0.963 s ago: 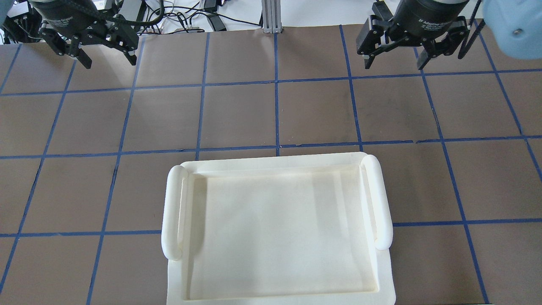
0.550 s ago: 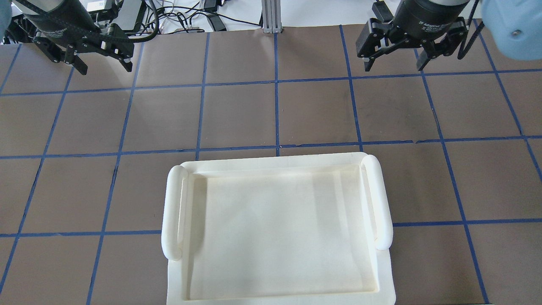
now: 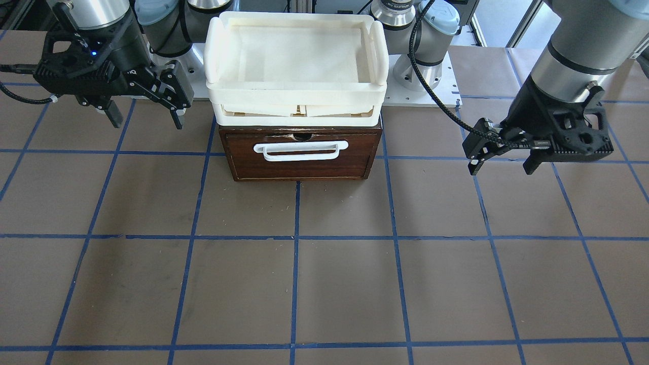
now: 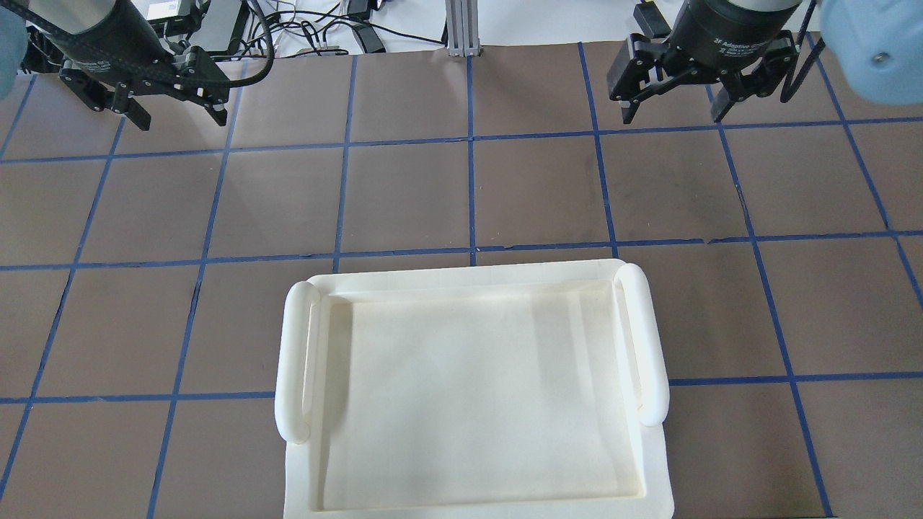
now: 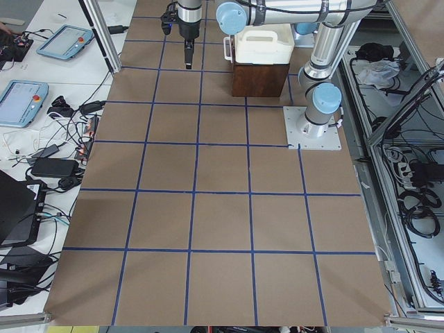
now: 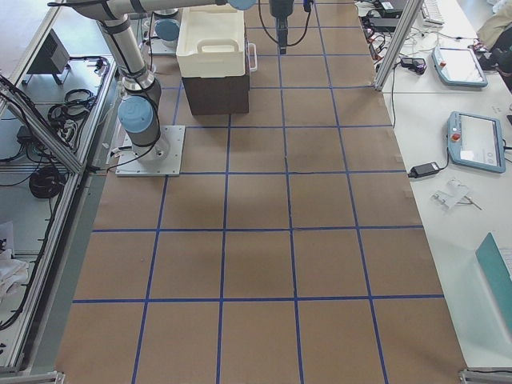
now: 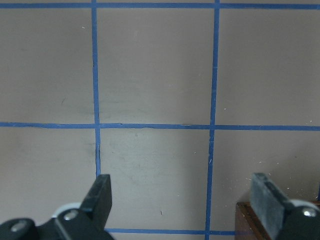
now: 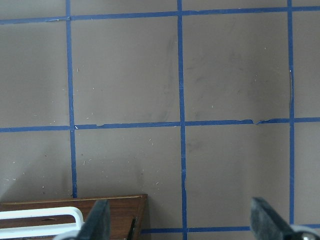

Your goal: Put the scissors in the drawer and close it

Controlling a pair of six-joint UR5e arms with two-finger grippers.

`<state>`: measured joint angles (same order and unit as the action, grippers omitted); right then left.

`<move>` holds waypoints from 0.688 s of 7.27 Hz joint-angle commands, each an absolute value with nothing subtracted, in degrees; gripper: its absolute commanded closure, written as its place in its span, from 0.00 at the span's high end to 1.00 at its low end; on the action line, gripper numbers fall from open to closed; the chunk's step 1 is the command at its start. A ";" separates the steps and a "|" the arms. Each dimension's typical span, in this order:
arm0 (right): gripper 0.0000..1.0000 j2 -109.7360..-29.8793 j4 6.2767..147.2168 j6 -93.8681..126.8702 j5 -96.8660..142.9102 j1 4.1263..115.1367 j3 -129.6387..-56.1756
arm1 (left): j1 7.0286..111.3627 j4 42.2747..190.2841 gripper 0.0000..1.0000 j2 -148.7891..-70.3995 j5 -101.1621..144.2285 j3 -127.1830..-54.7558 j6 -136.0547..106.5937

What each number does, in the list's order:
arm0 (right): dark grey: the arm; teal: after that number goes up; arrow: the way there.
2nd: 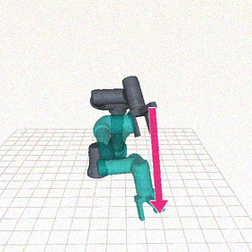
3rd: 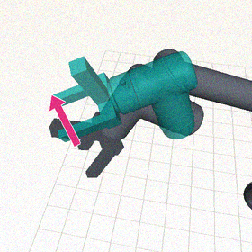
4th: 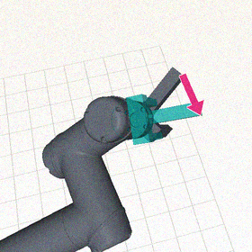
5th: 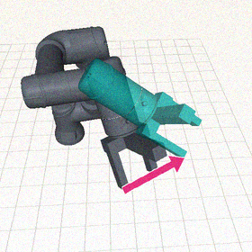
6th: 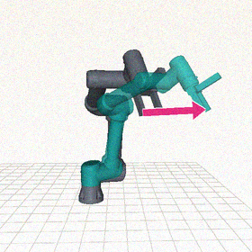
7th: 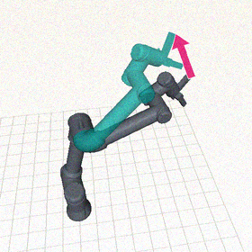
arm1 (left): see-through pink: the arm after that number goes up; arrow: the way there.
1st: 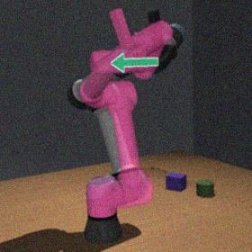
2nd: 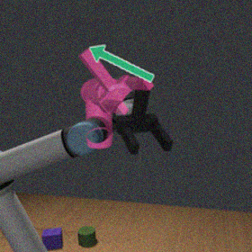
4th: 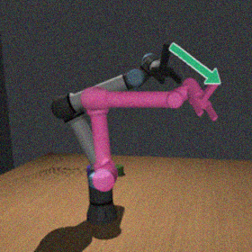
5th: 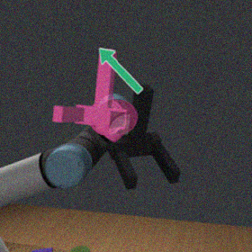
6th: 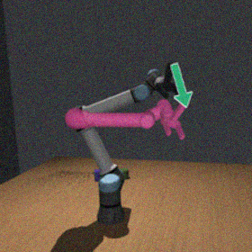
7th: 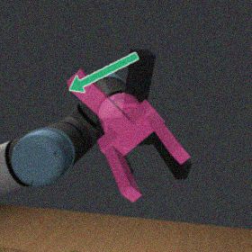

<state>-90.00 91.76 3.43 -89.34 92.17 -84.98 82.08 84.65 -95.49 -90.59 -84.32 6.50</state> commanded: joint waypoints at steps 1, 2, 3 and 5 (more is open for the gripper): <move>1.00 -90.00 90.53 3.43 -89.56 92.20 -84.90 | 82.62 84.55 1.00 -96.07 -90.88 -84.46 6.41; 1.00 -89.91 90.61 3.43 -89.47 92.20 -84.90 | 82.79 84.55 1.00 -96.06 -90.88 -84.46 5.81; 1.00 -89.91 90.53 3.43 -89.47 92.28 -84.90 | 82.97 84.55 1.00 -95.72 -90.44 -84.55 5.80; 1.00 -89.91 90.53 3.43 -89.56 92.20 -84.90 | 83.23 84.64 1.00 -95.45 -90.53 -84.64 5.71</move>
